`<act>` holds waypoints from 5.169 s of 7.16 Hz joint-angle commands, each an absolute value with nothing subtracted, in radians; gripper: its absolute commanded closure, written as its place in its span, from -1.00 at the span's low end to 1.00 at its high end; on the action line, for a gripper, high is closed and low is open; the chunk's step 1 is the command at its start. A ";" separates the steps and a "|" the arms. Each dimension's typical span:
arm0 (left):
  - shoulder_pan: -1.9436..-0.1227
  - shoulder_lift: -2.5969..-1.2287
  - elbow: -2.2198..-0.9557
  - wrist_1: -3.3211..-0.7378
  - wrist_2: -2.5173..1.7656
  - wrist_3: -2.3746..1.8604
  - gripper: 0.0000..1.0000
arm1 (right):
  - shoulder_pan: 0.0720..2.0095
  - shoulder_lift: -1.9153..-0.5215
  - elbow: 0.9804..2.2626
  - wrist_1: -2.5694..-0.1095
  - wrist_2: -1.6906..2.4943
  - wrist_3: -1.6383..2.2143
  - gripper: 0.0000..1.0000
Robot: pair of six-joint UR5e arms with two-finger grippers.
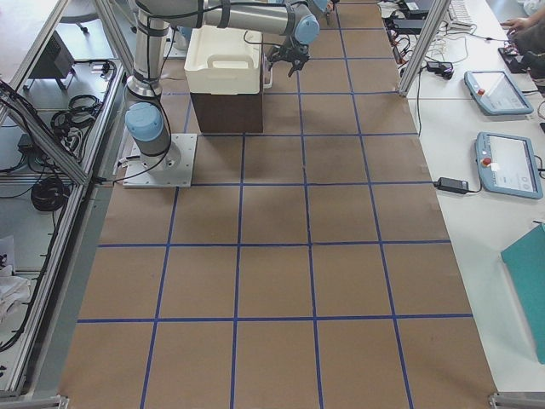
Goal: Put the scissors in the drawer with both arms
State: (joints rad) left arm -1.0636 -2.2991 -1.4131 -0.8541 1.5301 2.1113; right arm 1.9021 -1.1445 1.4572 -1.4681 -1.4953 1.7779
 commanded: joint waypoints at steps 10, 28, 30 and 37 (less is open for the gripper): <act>-1.062 -2.342 -1.381 -0.888 1.531 2.095 -0.73 | 1.902 -1.126 1.483 -1.471 -1.493 1.760 -1.00; -1.144 -2.084 -1.425 -1.185 1.569 1.881 0.46 | 1.899 -1.080 1.415 -1.700 -1.526 1.597 -1.00; -1.262 -1.950 -1.436 -1.363 1.653 1.875 0.45 | 1.898 -1.071 1.393 -1.700 -1.552 1.591 -1.00; -1.574 -1.566 -1.453 -1.732 1.634 1.709 0.45 | 1.888 -1.029 1.333 -1.704 -1.555 1.519 -1.00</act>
